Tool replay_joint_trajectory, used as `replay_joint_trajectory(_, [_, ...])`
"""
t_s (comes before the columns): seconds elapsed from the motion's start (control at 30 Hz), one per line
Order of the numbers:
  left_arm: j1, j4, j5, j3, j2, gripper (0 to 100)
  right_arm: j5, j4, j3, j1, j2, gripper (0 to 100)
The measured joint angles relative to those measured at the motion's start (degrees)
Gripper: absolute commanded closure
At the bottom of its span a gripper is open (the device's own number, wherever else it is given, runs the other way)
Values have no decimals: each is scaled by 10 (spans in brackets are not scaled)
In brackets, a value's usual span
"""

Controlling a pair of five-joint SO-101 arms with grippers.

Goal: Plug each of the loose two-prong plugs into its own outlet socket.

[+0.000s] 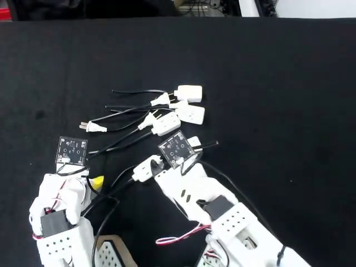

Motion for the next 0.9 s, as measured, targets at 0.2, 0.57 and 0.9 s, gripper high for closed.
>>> replay_joint_trajectory(0.2, [0, 0, 0, 0, 0, 647, -1, -34, -56, 0, 142, 987])
replay_joint_trajectory(0.57, [0, 0, 0, 0, 0, 647, -1, -75, -109, 0, 264, 985])
replay_joint_trajectory(0.9, [0, 0, 0, 0, 0, 645, -1, 46, -184, -3, 276, 800])
